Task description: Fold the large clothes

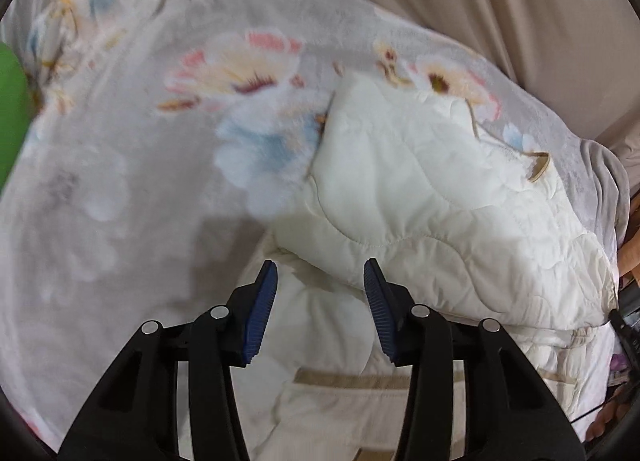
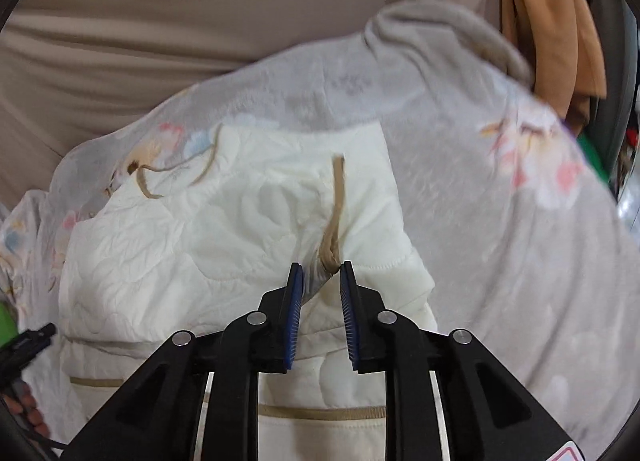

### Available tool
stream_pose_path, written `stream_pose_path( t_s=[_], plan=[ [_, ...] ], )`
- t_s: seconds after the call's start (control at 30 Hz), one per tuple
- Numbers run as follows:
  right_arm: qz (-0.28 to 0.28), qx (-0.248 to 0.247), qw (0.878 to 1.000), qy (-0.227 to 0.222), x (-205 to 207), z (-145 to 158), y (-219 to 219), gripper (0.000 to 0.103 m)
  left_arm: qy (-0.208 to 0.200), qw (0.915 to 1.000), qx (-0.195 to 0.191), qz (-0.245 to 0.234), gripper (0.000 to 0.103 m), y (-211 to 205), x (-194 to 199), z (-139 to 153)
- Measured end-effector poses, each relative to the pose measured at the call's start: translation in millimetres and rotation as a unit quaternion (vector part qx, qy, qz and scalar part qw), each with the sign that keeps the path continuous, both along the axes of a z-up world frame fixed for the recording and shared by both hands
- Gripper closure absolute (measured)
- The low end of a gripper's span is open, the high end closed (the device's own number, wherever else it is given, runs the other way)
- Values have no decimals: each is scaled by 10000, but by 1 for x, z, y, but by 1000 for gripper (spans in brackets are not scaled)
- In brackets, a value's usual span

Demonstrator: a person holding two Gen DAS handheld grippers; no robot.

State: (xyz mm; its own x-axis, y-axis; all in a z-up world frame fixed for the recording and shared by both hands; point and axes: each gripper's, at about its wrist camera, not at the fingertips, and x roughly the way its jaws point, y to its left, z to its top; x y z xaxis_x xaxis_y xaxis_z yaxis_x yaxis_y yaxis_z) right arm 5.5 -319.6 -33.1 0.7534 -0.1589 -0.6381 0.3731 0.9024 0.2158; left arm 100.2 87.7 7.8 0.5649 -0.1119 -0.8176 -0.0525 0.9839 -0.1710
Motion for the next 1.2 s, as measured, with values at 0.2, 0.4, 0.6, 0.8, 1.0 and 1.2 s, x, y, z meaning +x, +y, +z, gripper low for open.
stream_pose_path(
  t_s=[0.2, 0.4, 0.6, 0.8, 1.0, 1.2],
  plan=[
    [1166, -73, 9928, -251, 36, 12, 76, 84, -166, 9995, -66, -277, 59, -26, 13, 11],
    [2347, -170, 9713, 337, 82, -26, 140, 93, 318, 9977, 431, -414, 58, -55, 34, -38],
    [662, -14, 9953, 703, 46, -59, 12, 103, 248, 9959, 827, -262, 57, -30, 27, -44],
    [-456, 292, 9969, 565, -41, -47, -61, 93, 345, 9979, 537, -119, 59, -8, 7, -36],
    [-243, 354, 9981, 436, -125, -37, -42, 92, 206, 9966, 603, -526, 58, -19, -46, -7],
    [12, 385, 9986, 374, -187, -46, -13, 75, 71, 9942, 797, -724, 51, -33, -92, 15]
  ],
)
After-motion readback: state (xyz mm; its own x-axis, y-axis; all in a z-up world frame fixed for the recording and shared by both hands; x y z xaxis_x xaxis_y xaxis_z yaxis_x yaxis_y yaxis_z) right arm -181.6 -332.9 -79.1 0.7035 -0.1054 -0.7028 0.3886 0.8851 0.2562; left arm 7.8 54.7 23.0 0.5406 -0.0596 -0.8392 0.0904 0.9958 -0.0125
